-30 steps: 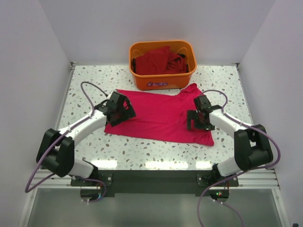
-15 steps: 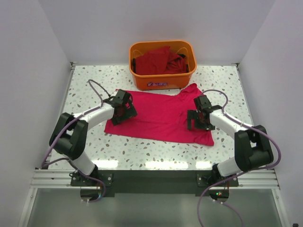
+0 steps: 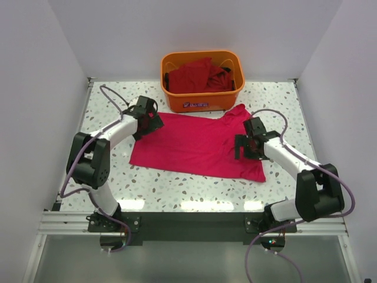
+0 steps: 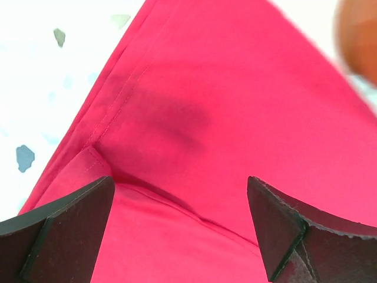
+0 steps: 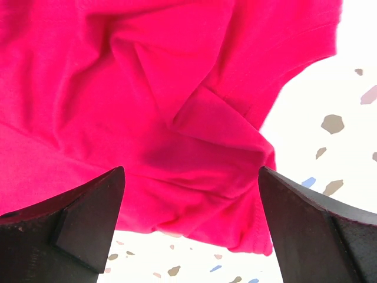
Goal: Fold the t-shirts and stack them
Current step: Fold the tshirt
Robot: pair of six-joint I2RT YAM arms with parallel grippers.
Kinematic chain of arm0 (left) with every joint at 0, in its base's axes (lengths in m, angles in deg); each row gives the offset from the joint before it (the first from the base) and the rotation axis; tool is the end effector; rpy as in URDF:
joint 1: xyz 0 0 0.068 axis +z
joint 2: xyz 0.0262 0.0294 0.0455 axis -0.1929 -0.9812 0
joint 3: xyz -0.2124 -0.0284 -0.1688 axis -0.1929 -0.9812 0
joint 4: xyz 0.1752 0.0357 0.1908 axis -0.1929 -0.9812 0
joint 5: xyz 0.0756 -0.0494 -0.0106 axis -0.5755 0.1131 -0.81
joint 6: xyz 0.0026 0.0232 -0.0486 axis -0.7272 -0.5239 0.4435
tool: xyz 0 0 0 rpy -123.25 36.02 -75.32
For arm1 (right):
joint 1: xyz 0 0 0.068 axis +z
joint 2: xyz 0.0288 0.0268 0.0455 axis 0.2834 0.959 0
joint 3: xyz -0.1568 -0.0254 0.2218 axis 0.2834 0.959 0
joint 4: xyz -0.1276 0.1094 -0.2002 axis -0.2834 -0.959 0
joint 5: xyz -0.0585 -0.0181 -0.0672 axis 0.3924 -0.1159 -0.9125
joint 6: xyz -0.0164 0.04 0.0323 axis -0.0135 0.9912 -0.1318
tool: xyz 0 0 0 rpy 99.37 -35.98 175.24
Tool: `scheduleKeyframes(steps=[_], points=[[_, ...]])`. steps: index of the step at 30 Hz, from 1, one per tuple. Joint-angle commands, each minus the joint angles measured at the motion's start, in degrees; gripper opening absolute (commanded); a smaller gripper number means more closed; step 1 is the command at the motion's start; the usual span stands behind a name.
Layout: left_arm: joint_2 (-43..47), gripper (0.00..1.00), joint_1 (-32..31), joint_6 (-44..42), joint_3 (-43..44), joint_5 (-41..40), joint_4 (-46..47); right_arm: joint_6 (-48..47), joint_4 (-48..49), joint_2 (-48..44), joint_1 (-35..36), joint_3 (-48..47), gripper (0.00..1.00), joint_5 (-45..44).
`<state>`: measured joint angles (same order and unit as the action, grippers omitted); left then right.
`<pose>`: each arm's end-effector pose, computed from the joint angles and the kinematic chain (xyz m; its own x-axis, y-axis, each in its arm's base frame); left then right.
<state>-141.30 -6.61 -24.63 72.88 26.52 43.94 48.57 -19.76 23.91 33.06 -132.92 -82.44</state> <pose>0.3500 -0.1027 0.1945 -0.6716 -0.5612 -0.4838 -0.5163 0.8228 -0.2377 0.2526 0.0679 0.1945 -0.9002 0.0465 -0.4330 0.0744 0.9961 -0.0477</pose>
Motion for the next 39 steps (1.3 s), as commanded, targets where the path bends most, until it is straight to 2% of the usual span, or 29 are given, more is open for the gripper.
scheduleKeyframes(steps=[1, 4, 5, 9, 12, 15, 18, 20, 23, 26, 31, 35, 39], points=[[6.42, 1.0, -0.72, -1.99, 2.16, -2.26, -0.6, -0.08, -1.99, -5.2, 0.01, -3.43, 0.99, -1.78], [11.79, 1.0, -2.82, -0.77, -2.67, -2.62, 0.19, 1.68, -2.35, -8.8, 0.01, -3.17, 0.99, 0.14], [13.98, 1.0, -3.87, -0.32, -4.33, -2.18, 1.07, 2.12, -2.0, -9.68, 0.01, -2.21, 0.99, 3.63], [17.16, 1.0, -5.64, 1.96, -15.3, 3.26, 5.11, 9.14, -1.47, -12.93, 1.24, 2.35, 0.99, 9.46], [17.43, 1.0, -5.64, 3.54, -20.85, 4.15, 6.34, 16.09, -2.17, -17.58, 1.24, 7.63, 0.99, 9.38], [17.25, 1.0, -5.55, 3.73, -24.65, 3.1, 8.01, 20.84, -1.91, -21.72, 0.89, 11.32, 0.99, 4.57], [16.02, 1.0, -5.38, 3.55, -25.88, 2.22, 8.63, 21.2, 6.42, -21.12, -1.82, 15.63, 0.99, 7.69], [15.23, 1.0, -4.94, 3.81, -26.32, 1.26, 8.2, 21.02, 11.68, -17.27, -5.15, 17.47, 0.98, 14.36], [15.31, 1.0, -4.15, 4.08, -27.98, 1.6, 8.28, 21.73, 12.68, -13.13, -9.47, 18.89, 0.99, 16.49], [16.63, 1.0, -3.71, 4.95, -30.26, 0.82, 6.7, 22.69, 10.5, -14.6, -13.25, 20.73, 0.99, 16.07], [19.97, 1.0, -3.45, 6.71, -34.49, 0.37, 3.46, 24.01, 2.77, -23.83, -14.66, 22.23, 0.99, 9.83], [23.13, 1.0, -3.44, 7.85, -37.47, 1.34, 0.47, 25.24, -1.54, -25.51, -15.28, 23.9, 0.99, 8.24], [27.7, 1.0, -3.53, 9.17, -40.38, 3.1, -2.35, 27.78, -3.67, -26.3, -15.81, 24.69, 0.99, 10.43]])
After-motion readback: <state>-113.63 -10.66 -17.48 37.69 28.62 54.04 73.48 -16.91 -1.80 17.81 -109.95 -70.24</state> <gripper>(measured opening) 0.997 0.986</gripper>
